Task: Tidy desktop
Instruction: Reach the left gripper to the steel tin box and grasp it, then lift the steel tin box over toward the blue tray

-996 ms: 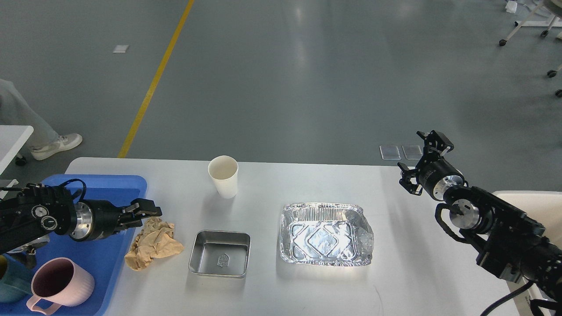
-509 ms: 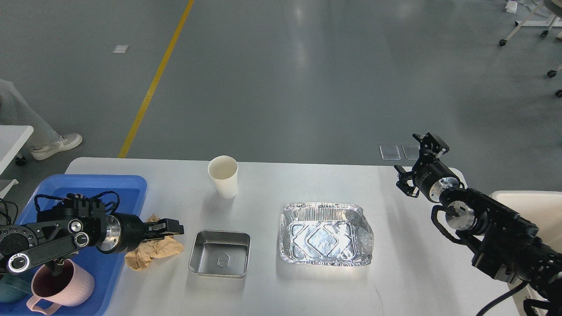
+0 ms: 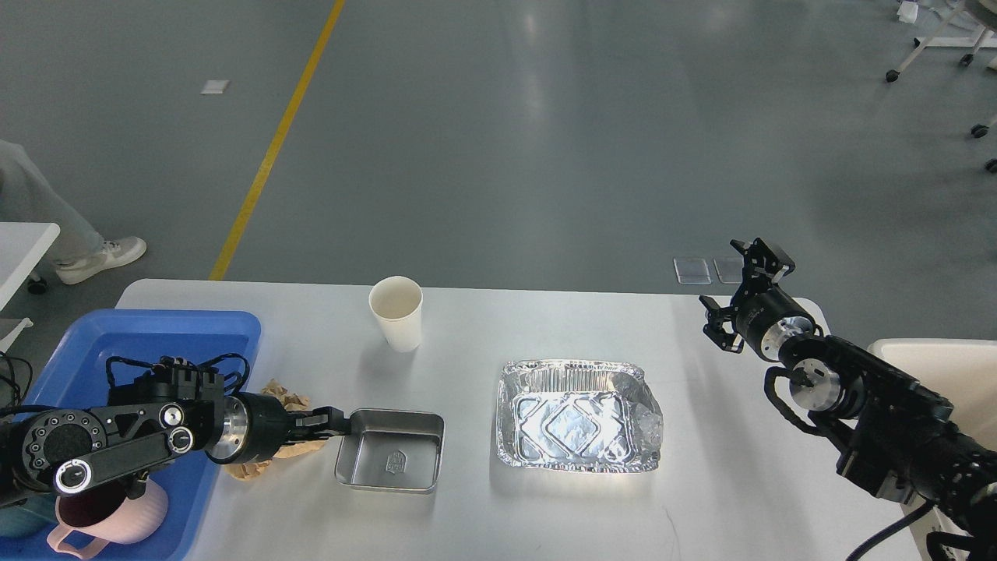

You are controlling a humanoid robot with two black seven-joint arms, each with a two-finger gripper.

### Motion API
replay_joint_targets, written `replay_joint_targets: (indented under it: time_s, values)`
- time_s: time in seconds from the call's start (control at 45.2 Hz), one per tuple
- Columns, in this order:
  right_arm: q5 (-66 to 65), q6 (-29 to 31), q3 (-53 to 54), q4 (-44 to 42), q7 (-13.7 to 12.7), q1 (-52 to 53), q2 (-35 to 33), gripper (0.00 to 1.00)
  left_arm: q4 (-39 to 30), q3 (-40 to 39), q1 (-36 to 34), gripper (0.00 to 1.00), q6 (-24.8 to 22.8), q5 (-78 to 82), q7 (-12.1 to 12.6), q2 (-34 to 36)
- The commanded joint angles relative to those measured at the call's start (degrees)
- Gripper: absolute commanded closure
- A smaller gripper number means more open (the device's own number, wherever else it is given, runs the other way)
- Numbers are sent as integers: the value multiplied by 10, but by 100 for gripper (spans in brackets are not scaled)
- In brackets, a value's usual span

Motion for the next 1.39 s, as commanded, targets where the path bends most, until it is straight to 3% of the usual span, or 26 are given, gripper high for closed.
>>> replay_joint_targets:
  time_s: [0.0, 0.133, 0.221, 0.642, 0.797, 0.93, 1.173, 1.373]
  values:
    - [-1, 0, 0, 0, -1, 1, 0, 0, 5, 11, 4, 75, -3, -1, 0, -1]
    - [-1, 0, 0, 0, 0, 0, 0, 0, 7, 12, 7, 86, -8, 0, 0, -15]
    - [-1, 0, 0, 0, 0, 0, -1, 0, 9, 13, 7, 99, -19, -1, 0, -16]
    - [-1, 0, 0, 0, 0, -1, -4, 0, 12, 12, 3, 100, -31, 0, -4, -16]
    - [-1, 0, 0, 0, 0, 1, -4, 0, 4, 4, -27, 100, -82, 1, -6, -3]
    - [-1, 0, 0, 0, 0, 2, -4, 0, -12, -7, -56, 100, -136, -1, -7, 41]
    - [-1, 0, 0, 0, 0, 1, -1, 0, -56, -99, -62, 100, -230, -6, -7, 141]
    - [-1, 0, 0, -1, 0, 2, 2, 0, -104, -125, -58, 100, -237, -40, -7, 234]
